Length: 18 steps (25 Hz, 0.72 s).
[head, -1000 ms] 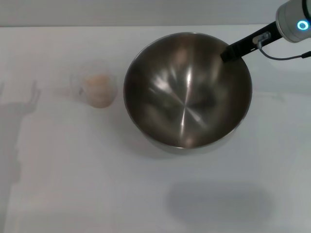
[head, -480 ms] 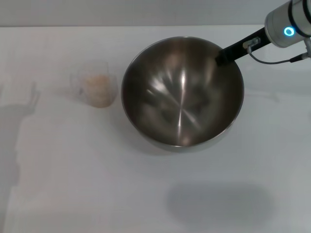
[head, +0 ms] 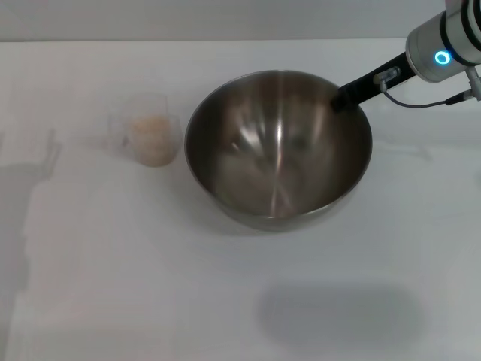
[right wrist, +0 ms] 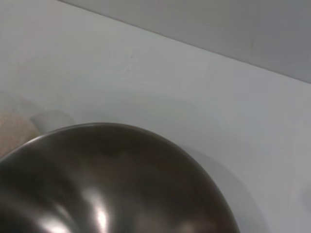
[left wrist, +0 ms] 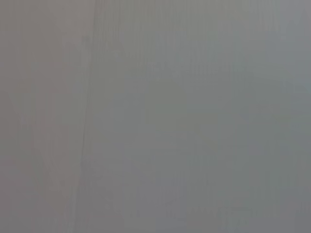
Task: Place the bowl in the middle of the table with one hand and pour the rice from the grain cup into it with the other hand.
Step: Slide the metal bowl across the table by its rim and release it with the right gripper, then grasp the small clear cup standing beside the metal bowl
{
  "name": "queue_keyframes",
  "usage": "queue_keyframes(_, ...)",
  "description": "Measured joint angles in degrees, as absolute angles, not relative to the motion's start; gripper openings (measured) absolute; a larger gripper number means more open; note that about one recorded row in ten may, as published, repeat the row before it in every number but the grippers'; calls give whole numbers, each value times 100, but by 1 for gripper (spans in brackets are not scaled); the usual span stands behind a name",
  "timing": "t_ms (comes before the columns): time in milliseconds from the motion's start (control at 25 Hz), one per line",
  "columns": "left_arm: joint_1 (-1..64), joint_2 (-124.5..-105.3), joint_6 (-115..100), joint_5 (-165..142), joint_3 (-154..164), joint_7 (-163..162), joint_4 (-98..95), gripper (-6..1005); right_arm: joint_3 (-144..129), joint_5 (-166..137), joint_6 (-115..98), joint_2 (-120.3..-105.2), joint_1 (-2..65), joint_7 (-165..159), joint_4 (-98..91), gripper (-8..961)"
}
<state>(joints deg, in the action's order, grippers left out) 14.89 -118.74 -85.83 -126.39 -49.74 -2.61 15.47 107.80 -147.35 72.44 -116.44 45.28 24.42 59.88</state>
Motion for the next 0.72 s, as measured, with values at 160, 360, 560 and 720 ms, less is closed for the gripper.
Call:
queue_keyframes(160, 1462, -11880, -8679, -12646, -4967, -263, 1547, 737, 10798, -14762, 7259, -11636, 4495, 2433, 6063, 31)
queue_keyframes(360, 1420, -11883, -8708, -12648, -4962, -264, 1549, 733, 10824, -14863, 7287, -11634, 4403, 2419, 6433, 254)
queue_keyframes(560, 1359, -11883, -8787, -12657, -4917, -264, 1555, 729, 10823, -15240, 7407, -11642, 4315, 2338, 7136, 396)
queue_keyframes(720, 1331, -11883, -8795, -12657, -4875, -264, 1556, 726, 10787, -15324, 7166, -11717, 4135, 2382, 7861, 406)
